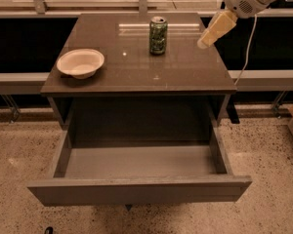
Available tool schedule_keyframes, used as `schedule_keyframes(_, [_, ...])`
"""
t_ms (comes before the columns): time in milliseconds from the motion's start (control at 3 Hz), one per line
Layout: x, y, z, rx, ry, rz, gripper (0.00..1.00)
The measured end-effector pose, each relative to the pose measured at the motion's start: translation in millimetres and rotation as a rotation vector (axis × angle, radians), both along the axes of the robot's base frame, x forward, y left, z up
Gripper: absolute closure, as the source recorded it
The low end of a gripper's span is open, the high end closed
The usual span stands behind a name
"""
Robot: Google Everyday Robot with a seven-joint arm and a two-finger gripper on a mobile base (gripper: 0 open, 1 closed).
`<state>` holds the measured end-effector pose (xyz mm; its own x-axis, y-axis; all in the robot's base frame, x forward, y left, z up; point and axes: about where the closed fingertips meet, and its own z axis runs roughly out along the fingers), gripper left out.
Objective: Place green can into top drawer
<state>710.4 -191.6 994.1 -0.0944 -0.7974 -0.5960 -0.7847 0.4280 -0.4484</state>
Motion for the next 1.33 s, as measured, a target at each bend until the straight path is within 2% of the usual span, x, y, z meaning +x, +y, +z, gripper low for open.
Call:
schedule_keyframes(333, [13, 22, -16, 0.130, 0.007, 0.028, 0.00])
schedule_keyframes(667, [19, 47, -40, 0.347, -0.013, 0.041, 0.00])
schedule_keyframes(1000, [31, 79, -58, 0.501, -0.054, 0.036, 0.00])
schedule_keyframes(1333, [66, 97, -60, 0.618, -0.167, -0.028, 0.00])
